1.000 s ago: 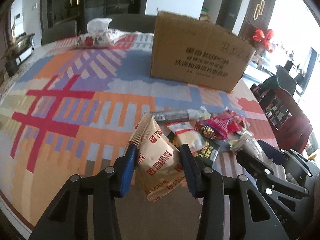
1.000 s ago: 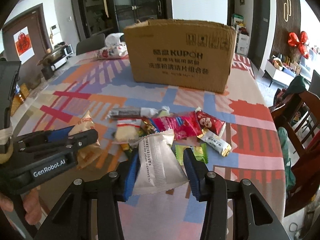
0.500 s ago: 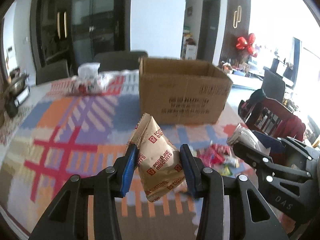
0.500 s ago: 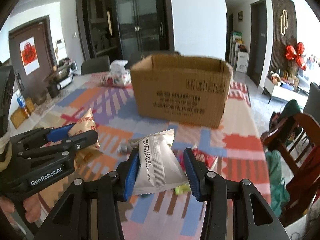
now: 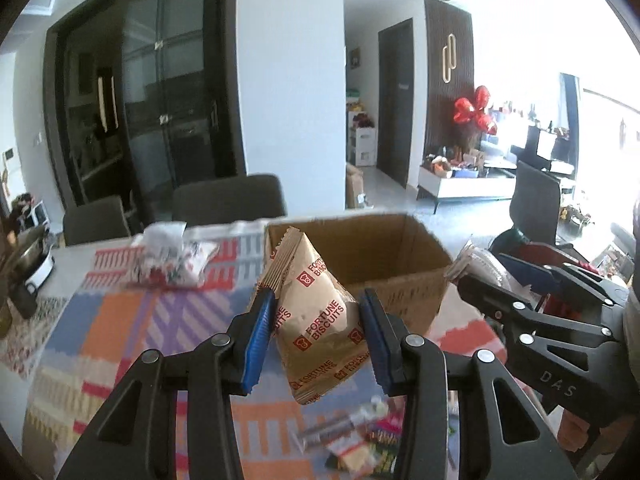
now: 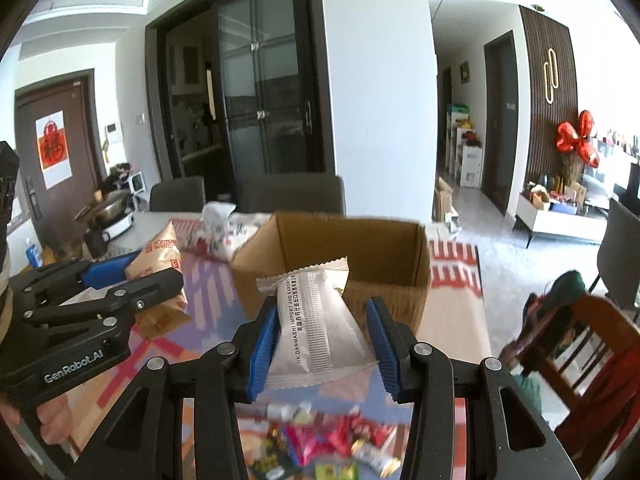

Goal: Organize snacks
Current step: 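Carry both bags into the cardboard box and open both tools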

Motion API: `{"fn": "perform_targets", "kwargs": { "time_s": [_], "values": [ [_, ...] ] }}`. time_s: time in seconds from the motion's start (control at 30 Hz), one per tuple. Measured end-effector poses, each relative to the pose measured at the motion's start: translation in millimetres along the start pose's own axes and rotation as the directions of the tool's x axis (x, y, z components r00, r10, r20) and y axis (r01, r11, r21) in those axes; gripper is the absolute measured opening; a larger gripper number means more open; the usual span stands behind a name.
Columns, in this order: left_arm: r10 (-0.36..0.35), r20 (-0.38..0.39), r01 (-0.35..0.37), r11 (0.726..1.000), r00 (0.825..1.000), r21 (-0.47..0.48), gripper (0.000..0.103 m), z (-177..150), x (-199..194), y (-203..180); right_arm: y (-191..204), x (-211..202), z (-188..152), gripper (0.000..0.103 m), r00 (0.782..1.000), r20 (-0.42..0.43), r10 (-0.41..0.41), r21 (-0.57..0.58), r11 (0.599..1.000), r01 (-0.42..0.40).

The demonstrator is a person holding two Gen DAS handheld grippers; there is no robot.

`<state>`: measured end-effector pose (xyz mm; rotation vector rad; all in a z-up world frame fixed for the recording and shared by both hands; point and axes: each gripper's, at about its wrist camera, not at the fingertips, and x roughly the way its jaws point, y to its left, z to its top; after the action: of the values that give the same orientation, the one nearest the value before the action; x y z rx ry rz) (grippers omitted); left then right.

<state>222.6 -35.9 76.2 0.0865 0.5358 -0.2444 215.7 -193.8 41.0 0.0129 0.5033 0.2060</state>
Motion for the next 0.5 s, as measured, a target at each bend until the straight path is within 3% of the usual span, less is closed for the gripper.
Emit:
{"fn": "perform_targets", "kwargs": {
  "time_s": [0.17, 0.5],
  "values": [
    [-0.01, 0.018, 0.009, 0.999, 1.0, 0.034, 0.043, 23, 18, 1, -9, 14, 23, 0.046, 1.0, 0.007, 0.0, -0.001, 1.0, 0.0],
    [-0.044, -0.045, 0.047, 0.995, 0.998, 0.084, 0.043, 51, 78, -2, -31, 66, 49, 0.046, 0.999, -0.033, 0.012, 0.001, 1.0, -0.012]
  ]
}}
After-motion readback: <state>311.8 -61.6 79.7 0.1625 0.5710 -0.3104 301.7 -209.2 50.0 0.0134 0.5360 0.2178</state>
